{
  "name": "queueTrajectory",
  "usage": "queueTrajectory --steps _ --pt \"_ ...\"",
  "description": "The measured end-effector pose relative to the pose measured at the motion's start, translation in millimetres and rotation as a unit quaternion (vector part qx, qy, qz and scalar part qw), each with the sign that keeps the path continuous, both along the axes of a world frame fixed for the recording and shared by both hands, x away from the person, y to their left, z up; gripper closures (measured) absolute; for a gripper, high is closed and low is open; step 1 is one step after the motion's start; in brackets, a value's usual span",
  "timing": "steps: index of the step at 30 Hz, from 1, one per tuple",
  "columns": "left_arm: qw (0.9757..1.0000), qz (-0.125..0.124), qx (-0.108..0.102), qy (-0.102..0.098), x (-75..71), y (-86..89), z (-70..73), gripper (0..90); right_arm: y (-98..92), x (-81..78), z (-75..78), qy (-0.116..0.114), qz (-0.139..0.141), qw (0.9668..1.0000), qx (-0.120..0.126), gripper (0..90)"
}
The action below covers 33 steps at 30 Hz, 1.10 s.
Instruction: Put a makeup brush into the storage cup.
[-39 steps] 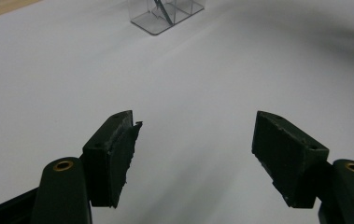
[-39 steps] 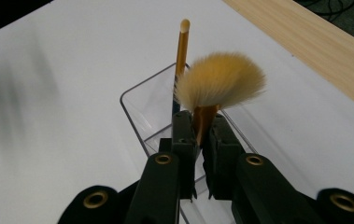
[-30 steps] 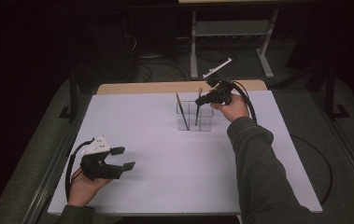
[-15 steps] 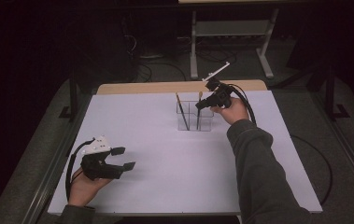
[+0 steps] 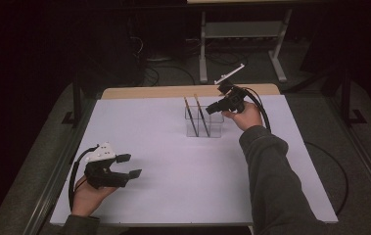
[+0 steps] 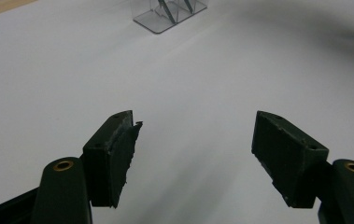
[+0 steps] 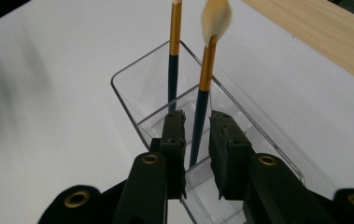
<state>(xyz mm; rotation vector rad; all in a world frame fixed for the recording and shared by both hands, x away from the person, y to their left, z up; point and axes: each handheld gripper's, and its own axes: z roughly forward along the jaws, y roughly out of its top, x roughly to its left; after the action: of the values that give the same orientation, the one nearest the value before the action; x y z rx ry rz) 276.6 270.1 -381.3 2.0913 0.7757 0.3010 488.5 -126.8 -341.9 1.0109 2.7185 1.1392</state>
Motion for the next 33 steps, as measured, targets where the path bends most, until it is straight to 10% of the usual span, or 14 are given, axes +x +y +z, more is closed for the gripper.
queueTrajectory --steps 33 --pt "1.0000 0.002 -0.007 -0.005 -1.7 -2.6 0.7 27.4 -31.7 -28.7 10.2 -0.021 -0.025 0.9979 0.057 55.1"
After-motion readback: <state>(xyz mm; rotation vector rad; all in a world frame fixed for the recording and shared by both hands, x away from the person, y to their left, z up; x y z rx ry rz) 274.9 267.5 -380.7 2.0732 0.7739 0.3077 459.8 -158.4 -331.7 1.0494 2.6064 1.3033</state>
